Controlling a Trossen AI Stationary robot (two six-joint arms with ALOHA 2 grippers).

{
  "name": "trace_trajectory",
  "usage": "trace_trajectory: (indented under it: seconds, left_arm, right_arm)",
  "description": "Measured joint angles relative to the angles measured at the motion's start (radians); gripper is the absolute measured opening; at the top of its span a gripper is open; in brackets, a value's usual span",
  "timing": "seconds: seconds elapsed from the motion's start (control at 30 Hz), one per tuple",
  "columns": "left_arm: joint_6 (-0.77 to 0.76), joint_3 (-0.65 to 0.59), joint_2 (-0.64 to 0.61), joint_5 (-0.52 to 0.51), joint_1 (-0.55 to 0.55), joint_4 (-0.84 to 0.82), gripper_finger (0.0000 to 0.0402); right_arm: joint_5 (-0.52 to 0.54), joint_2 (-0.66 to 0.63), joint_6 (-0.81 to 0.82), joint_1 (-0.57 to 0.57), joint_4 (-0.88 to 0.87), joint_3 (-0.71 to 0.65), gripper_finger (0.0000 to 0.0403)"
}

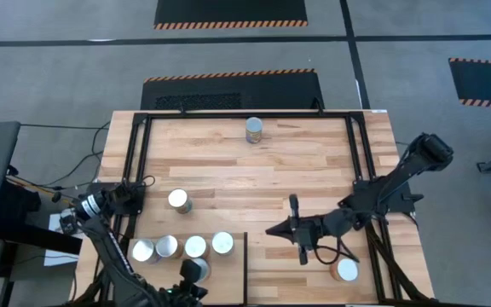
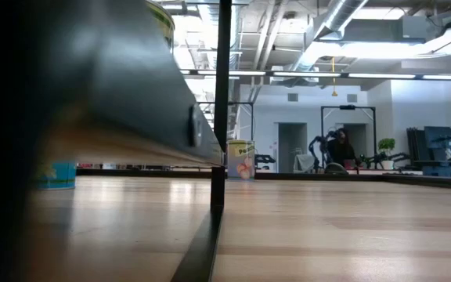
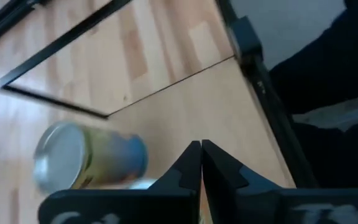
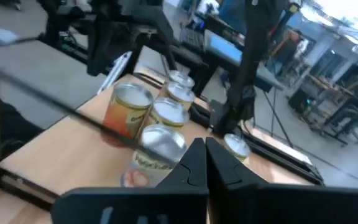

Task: Pick and place cans onto a shelf
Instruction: Put the top canned peaches on the shelf

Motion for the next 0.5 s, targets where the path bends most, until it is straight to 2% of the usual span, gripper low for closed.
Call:
trace_trajectory:
  seconds: [0.17,0.27,0.4,0.5]
  left_arm:
    - [0.126,-0.066,-0.043,0.078,0.027,0.147,0.0]
    - [0.202,-0.131,-0.09,0.113,0.046,0.261,0.0]
    - [0.32,-0.288,-0.181,0.218,0.084,0.515,0.0]
    - [0.385,-0.423,-0.26,0.293,0.12,0.717,0.0]
  right_arm:
    - [-0.064,-0.009,-0.002,-0.027,0.25,-0.148,0.0004]
    - [-0.064,-0.045,0.008,-0.02,0.291,-0.179,0.0004]
    - [-0.066,-0.089,0.007,0.021,0.274,-0.183,0.0004]
    - [0.002,-0.108,0.004,0.056,0.245,-0.183,0.0004]
